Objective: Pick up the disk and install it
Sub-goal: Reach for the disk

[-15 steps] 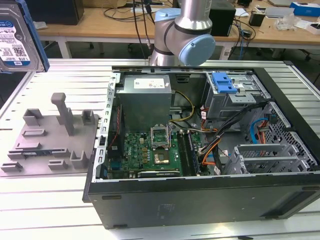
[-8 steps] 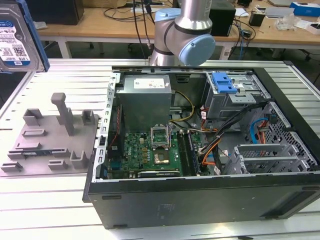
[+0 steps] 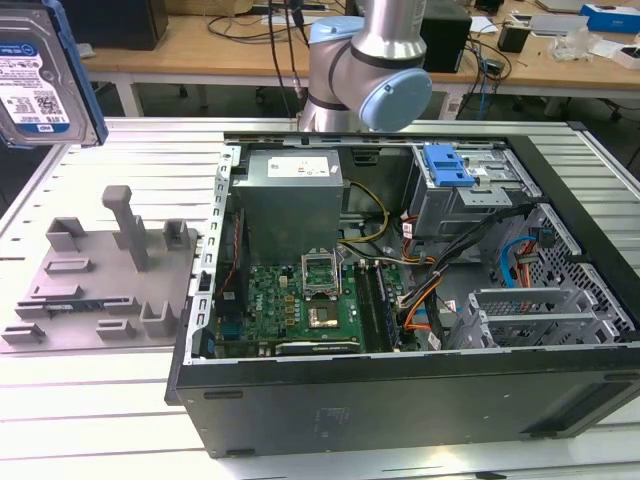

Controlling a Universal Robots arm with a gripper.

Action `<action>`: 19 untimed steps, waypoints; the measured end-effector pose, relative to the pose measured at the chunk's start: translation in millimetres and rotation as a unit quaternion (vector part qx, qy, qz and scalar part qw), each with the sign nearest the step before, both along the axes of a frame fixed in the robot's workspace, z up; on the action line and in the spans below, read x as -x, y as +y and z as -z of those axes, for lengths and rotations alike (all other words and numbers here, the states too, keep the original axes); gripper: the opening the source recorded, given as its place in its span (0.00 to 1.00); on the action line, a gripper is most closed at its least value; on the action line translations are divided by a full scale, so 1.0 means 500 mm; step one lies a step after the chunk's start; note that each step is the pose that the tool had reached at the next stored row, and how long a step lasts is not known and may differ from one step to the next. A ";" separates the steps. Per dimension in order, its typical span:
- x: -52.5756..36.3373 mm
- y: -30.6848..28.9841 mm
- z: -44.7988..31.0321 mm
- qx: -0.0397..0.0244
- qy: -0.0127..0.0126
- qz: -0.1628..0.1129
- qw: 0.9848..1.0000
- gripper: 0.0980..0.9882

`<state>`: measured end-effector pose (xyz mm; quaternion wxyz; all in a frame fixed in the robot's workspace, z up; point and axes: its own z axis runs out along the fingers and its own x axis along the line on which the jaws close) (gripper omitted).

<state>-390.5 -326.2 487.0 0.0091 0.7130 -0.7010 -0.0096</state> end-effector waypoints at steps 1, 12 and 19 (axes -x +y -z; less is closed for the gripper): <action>-0.010 -0.004 -0.001 0.000 0.000 0.000 1.000 0.30; -0.098 -0.037 -0.005 0.000 0.000 0.000 1.000 0.30; -0.140 -0.065 -0.005 0.000 0.000 0.000 1.000 0.30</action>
